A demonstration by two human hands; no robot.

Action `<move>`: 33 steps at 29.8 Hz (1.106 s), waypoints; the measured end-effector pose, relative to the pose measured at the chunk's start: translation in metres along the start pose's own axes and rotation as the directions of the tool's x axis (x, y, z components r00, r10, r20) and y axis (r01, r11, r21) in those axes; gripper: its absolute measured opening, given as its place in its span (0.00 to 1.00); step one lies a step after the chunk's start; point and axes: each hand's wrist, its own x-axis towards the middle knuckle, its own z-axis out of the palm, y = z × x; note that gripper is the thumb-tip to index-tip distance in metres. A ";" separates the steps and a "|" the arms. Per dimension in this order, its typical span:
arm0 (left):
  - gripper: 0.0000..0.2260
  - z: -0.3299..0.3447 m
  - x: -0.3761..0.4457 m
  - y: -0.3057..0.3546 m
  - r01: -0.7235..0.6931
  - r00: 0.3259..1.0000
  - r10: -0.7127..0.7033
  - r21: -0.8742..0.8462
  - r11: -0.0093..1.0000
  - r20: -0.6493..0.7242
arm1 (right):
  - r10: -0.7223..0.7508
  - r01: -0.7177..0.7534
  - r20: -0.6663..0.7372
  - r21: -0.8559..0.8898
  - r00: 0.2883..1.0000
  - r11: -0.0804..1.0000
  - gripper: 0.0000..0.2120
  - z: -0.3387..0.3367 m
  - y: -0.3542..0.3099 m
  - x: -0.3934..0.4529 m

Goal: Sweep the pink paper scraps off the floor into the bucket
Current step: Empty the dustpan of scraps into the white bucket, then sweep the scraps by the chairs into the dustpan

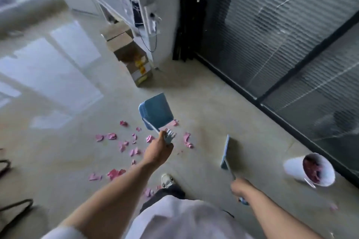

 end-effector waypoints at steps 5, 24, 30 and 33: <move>0.21 -0.043 0.010 -0.052 0.147 0.972 -0.188 -0.262 0.954 -0.138 | -0.098 0.098 0.008 -0.145 0.995 0.985 0.15 0.005 -0.112 -0.032; 0.13 -0.085 0.022 -0.117 0.396 0.634 -0.718 -0.676 0.622 -0.288 | -0.313 0.290 0.204 -0.921 0.928 0.260 0.19 -0.017 -0.318 -0.056; 0.16 -0.080 0.059 -0.083 0.310 0.293 -0.923 -0.888 0.340 -0.251 | -0.478 0.328 0.283 -0.945 0.832 0.010 0.20 -0.097 -0.386 -0.062; 0.17 -0.077 0.066 -0.063 0.247 0.153 -0.969 -0.942 0.226 -0.192 | -0.507 0.361 0.304 -0.932 0.807 0.016 0.20 -0.112 -0.412 -0.048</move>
